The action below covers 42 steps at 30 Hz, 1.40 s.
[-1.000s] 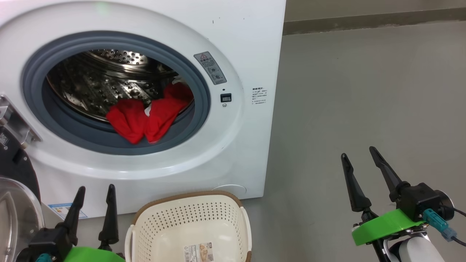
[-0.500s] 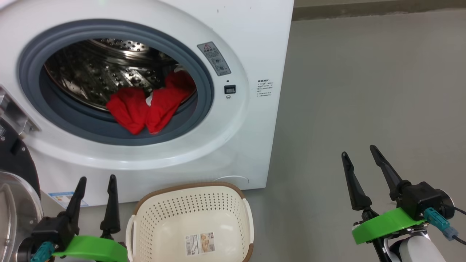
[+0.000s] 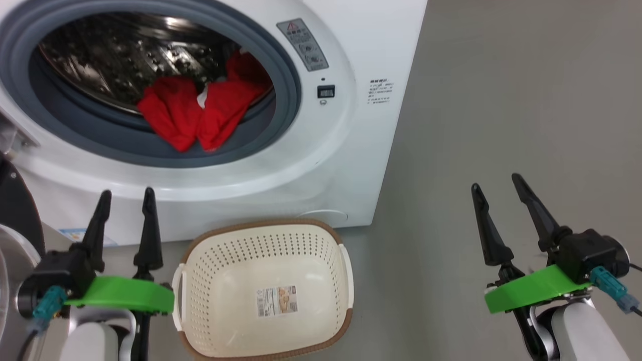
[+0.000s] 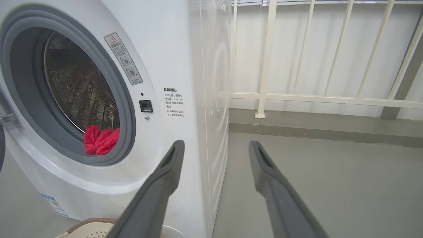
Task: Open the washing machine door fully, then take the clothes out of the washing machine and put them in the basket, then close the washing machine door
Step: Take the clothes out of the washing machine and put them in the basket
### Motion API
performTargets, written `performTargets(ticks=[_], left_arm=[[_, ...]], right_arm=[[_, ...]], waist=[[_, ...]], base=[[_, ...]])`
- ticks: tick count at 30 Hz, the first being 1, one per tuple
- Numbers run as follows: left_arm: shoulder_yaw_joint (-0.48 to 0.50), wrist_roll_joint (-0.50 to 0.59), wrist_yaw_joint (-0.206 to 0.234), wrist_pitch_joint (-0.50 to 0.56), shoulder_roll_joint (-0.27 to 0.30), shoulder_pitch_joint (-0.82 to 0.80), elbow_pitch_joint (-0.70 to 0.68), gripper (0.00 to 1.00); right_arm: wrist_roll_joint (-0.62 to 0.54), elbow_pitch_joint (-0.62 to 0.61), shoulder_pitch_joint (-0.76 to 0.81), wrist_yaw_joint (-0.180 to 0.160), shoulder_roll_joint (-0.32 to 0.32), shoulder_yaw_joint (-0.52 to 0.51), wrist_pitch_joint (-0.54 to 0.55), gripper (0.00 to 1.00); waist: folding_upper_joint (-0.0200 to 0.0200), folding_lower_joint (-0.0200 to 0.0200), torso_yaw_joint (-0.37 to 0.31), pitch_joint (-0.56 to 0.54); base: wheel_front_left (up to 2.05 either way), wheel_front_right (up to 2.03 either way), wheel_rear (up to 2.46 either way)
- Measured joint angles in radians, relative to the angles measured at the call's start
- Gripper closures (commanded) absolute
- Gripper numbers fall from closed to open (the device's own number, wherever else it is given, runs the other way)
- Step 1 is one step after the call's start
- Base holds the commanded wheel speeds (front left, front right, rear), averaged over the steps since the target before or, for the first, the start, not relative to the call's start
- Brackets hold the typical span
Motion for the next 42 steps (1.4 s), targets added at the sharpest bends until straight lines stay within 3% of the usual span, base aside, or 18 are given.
performTargets(ticks=[10, 22, 33, 42], left_arm=[[-0.001, 0.0, 0.0, 0.0, -0.006, -0.131, 0.025, 0.0], [-0.016, 0.023, -0.002, 0.0, 0.004, -0.395, 0.172, 0.0], [-0.007, 0.038, 0.0, 0.0, 0.007, -0.607, 0.375, 0.0], [-0.025, 0.069, 0.044, 0.008, 0.051, -0.81, 0.644, 0.0]], right_arm=[[0.0, -0.017, -0.054, 0.0, -0.012, 0.005, 0.0, 0.0], [-0.009, -0.03, -0.137, 0.0, -0.035, 0.031, 0.0, 0.0], [-0.009, -0.035, -0.176, 0.0, -0.036, 0.038, 0.0, 0.0], [-0.009, -0.021, -0.199, 0.0, -0.031, 0.07, 0.0, 0.0]], waist=[[0.0, 0.0, 0.013, 0.093], [0.0, 0.0, 0.027, 0.238], [0.0, 0.0, 0.02, 0.343], [0.0, 0.0, -0.01, 0.388]], base=[[0.0, 0.0, 0.0], [0.0, 0.0, 0.0], [0.0, 0.0, 0.0], [0.0, 0.0, 0.0]])
